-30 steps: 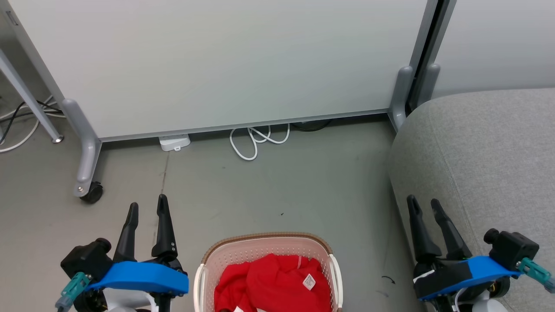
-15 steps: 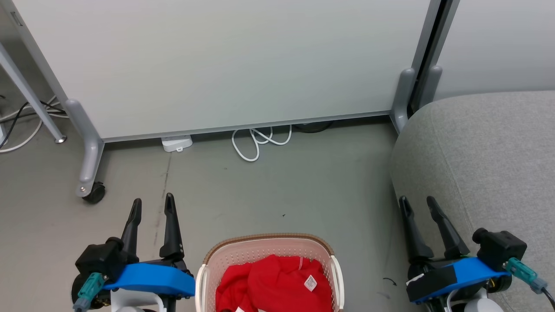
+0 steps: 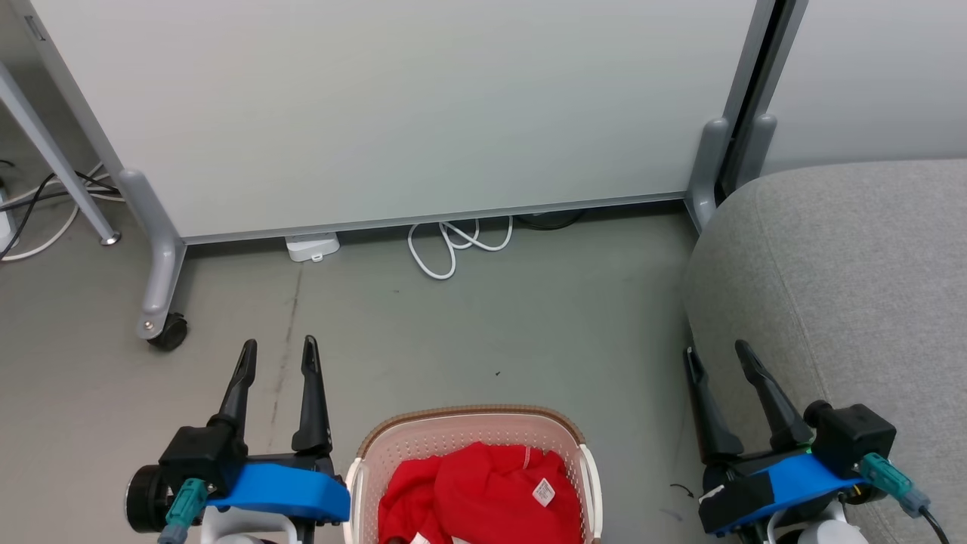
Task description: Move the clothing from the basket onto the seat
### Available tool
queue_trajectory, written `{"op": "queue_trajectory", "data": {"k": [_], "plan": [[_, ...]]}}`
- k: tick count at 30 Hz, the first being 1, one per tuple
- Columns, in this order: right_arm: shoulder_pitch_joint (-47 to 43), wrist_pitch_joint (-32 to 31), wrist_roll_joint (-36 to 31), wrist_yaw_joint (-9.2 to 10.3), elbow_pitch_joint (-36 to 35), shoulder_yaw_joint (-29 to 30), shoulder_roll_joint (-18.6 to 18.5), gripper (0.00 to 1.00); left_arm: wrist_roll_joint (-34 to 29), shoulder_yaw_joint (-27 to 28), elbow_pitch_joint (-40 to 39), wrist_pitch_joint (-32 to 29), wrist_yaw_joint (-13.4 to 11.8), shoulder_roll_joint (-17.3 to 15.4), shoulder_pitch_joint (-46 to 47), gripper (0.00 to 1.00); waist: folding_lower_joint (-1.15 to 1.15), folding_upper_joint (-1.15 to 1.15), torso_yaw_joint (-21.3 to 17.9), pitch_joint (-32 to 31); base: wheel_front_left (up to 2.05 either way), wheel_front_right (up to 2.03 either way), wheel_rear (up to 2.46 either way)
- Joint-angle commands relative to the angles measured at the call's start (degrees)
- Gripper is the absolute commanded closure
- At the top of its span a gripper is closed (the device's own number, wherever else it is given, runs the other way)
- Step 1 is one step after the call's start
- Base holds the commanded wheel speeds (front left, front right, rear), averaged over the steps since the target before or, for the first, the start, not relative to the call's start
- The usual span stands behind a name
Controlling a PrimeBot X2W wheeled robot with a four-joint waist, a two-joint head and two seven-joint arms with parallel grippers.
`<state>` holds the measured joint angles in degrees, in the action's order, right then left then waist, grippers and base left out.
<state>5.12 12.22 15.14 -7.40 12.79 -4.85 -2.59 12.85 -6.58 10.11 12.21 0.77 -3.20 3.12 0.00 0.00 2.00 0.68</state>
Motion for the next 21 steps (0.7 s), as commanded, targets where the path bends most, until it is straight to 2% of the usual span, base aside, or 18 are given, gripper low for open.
{"op": "queue_trajectory", "data": {"k": [1, 21], "plan": [[1.1, 0.4, -1.3, -0.13, -0.1, -0.1, -0.4, 0.0, -1.3, -0.3, -0.5, 0.5, -0.2, -0.3, 0.7, 0.0, 0.0, 0.0, 0.0, 0.0, 0.0, 0.0, 0.0], [1.4, 2.7, -9.6, -0.15, 1.3, -0.6, -0.4, 0.0, -10.1, -1.3, -0.2, 2.6, -0.6, -0.3, 0.7, 0.0, 0.0, 0.0, 0.2, 0.4, 0.0, 0.0, 0.0]]}}
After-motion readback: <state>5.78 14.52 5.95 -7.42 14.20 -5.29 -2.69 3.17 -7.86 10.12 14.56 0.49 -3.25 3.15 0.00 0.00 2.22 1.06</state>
